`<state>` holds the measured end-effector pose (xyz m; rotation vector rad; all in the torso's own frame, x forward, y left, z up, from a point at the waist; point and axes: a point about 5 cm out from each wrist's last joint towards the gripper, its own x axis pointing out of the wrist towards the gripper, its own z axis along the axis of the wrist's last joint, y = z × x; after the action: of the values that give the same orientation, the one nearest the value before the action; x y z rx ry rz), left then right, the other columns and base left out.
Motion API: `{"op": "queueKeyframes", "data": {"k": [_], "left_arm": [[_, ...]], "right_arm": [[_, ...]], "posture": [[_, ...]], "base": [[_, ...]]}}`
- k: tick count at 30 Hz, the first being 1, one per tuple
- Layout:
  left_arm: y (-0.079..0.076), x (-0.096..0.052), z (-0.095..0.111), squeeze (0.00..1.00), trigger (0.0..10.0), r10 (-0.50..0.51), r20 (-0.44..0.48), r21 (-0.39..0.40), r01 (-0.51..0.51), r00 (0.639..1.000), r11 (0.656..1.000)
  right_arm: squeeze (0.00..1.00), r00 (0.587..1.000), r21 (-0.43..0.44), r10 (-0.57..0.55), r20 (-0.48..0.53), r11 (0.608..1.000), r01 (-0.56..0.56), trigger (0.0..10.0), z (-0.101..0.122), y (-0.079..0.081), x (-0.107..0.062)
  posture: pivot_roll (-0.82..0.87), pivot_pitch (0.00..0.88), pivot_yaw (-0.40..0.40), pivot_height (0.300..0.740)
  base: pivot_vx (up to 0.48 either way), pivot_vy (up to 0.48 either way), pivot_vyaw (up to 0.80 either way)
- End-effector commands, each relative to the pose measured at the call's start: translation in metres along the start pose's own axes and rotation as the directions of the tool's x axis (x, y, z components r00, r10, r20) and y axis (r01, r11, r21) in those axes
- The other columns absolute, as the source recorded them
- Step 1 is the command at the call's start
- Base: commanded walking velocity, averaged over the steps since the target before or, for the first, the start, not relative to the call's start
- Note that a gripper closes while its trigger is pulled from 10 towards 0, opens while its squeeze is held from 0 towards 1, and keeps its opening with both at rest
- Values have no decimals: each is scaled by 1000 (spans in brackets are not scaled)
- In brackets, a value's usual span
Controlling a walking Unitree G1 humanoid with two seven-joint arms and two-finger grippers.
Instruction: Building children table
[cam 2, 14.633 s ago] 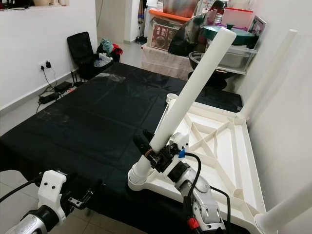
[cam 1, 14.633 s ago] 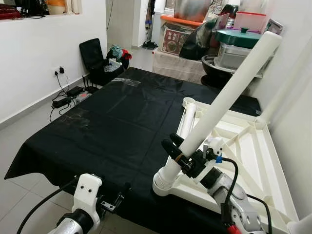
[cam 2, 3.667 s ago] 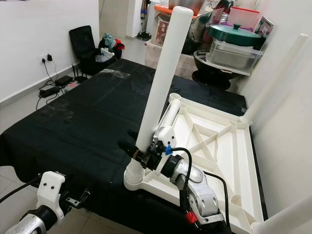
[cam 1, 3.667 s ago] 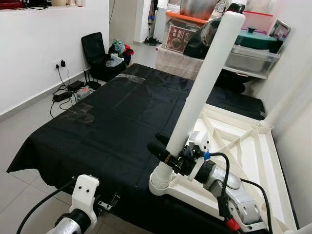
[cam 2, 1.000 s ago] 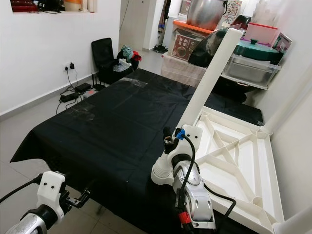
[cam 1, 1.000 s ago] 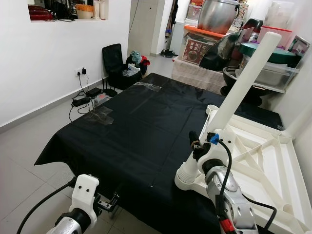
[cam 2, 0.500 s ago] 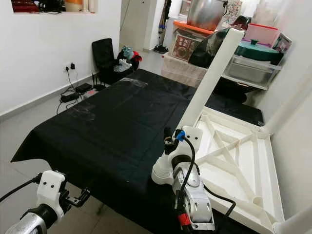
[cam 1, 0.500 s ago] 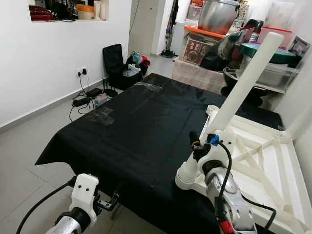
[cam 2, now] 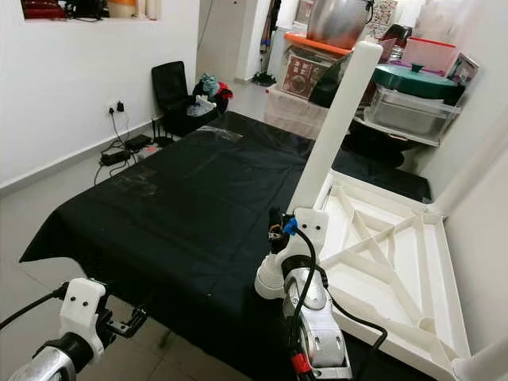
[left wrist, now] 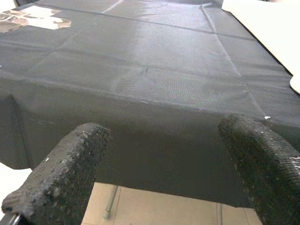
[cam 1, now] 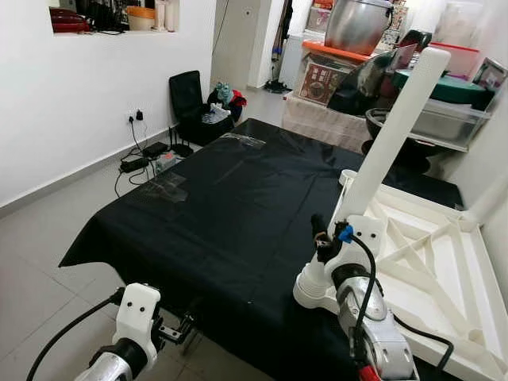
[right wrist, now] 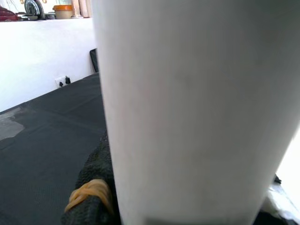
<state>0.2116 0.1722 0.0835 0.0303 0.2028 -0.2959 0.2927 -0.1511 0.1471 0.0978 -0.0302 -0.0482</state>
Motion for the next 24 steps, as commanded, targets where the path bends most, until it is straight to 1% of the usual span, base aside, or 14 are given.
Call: {"op": "queueKeyframes", "data": {"k": [1, 10, 13, 24], "left_arm": [[-3, 0, -4, 0, 10000, -11, -9, -4, 11, 1000, 1000], [-3, 1, -4, 0, 10000, -11, -9, -3, 11, 1000, 1000], [-3, 1, -4, 0, 10000, -11, -9, -4, 11, 1000, 1000], [-3, 1, -3, 0, 10000, -13, -8, -4, 12, 1000, 1000]], "right_arm": [[8, 994, -68, -82, -77, 995, 77, 10000, -18, -19, -4], [16, 995, -72, -78, -67, 995, 73, 10000, -19, -18, -2], [39, 996, -72, -73, -55, 995, 69, 10000, -16, -17, -2], [51, 998, -77, -63, -29, 995, 61, 10000, -10, -16, -1]], "posture": [[124, 0, -140, 740], [125, 0, -140, 740], [123, 0, -141, 740], [121, 0, -140, 740]], "base": [[0, 0, 0], [0, 0, 0], [0, 0, 0], [0, 0, 0]]}}
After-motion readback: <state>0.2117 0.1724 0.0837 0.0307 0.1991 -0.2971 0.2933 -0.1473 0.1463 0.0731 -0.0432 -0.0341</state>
